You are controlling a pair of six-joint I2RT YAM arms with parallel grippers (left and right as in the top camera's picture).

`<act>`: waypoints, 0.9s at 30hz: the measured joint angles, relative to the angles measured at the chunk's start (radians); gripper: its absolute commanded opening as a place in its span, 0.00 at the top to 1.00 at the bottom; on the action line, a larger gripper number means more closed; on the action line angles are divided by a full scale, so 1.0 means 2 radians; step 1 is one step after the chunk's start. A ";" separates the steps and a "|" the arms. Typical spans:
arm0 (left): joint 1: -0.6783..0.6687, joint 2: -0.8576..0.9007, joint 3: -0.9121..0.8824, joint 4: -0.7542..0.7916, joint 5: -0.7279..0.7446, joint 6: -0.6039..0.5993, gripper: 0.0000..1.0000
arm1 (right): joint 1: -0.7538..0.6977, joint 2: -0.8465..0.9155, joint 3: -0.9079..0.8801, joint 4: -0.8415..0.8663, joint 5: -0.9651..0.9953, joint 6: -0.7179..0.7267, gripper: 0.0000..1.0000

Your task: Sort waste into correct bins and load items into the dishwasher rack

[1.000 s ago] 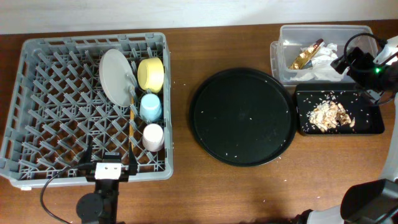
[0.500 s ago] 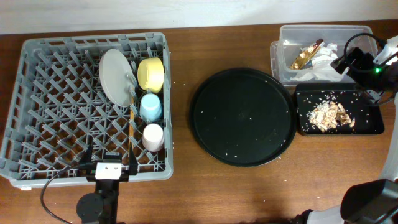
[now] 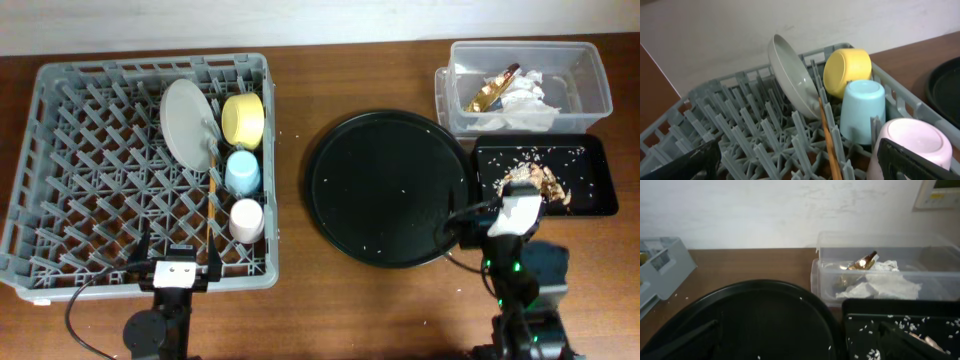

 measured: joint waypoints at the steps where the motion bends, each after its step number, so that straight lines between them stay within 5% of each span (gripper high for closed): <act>1: 0.000 0.001 0.000 0.001 0.000 0.000 0.00 | 0.000 -0.054 -0.043 0.007 0.000 0.004 0.02; 4: 0.000 0.001 0.000 0.000 0.000 0.000 0.00 | 0.000 -0.166 -0.118 0.011 0.000 0.007 0.02; 10: 0.000 0.000 0.000 0.000 0.000 0.000 0.00 | 0.041 -0.246 -0.151 -0.046 0.000 0.025 0.01; 27: 0.000 0.000 0.000 0.000 0.000 0.000 0.00 | 0.043 -0.257 -0.151 -0.046 0.000 0.028 0.01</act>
